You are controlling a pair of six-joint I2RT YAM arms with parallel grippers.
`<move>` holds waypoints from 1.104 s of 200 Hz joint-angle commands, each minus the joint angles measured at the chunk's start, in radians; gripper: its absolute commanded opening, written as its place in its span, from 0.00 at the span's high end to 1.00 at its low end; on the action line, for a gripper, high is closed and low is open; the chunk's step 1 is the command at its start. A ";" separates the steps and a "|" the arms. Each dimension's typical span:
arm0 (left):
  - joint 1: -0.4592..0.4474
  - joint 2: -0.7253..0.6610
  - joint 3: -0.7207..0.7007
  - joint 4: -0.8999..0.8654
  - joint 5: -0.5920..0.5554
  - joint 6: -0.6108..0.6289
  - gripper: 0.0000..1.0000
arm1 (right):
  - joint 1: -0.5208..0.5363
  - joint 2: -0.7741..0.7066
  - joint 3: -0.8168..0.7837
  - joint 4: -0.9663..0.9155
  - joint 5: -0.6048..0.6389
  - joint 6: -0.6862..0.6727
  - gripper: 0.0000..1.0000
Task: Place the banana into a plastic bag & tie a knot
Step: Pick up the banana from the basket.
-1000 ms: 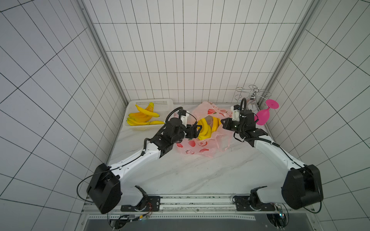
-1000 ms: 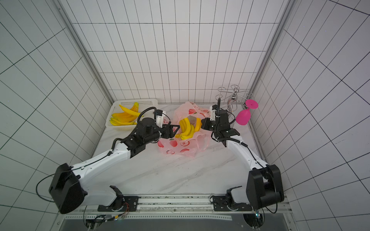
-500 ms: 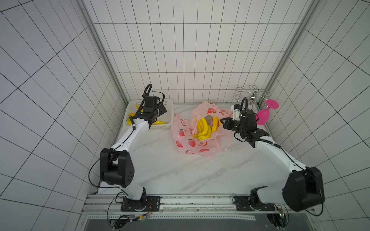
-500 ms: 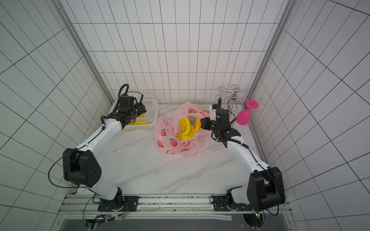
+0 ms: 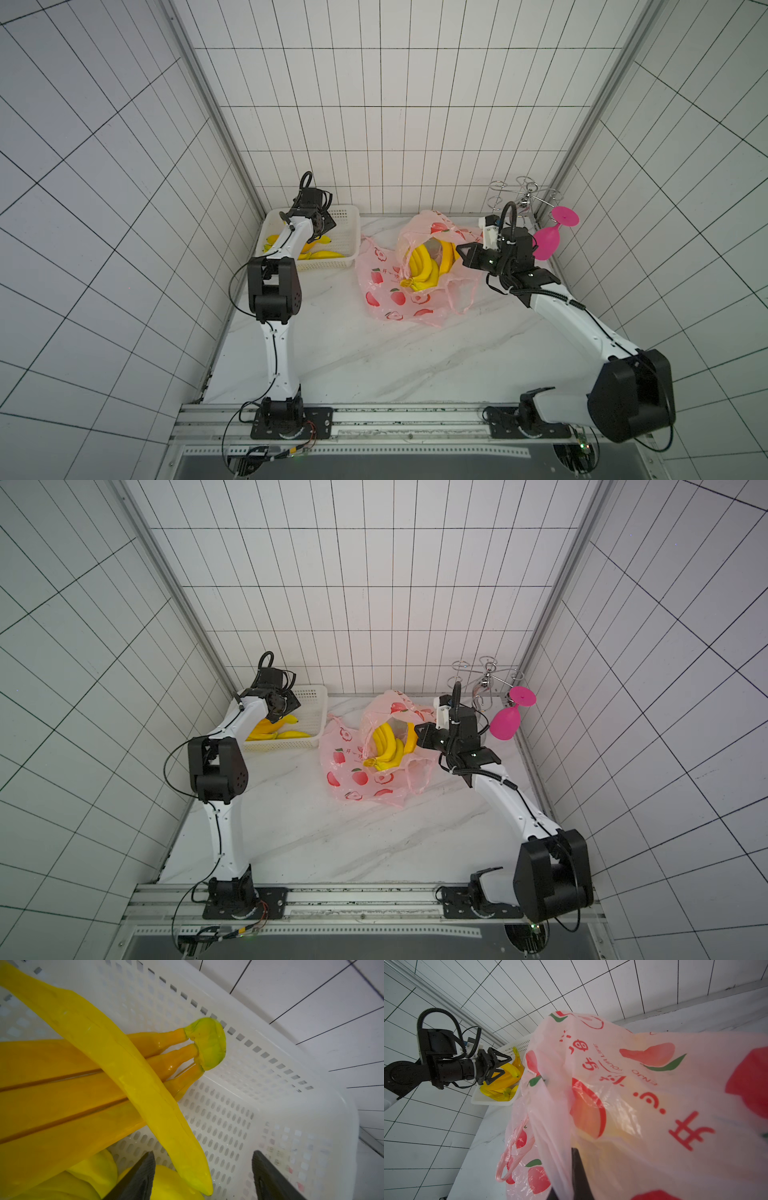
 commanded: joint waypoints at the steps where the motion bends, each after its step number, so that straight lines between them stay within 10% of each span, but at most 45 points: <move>1: 0.002 0.033 0.030 -0.041 0.000 -0.036 0.25 | -0.006 -0.015 -0.053 0.031 -0.020 0.002 1.00; 120: 0.010 0.090 0.052 -0.036 0.012 -0.029 0.56 | -0.005 -0.019 -0.073 0.034 -0.020 0.010 1.00; 221: -0.099 -0.390 -0.307 0.072 -0.019 0.026 0.78 | 0.000 -0.026 -0.022 0.001 -0.003 0.002 1.00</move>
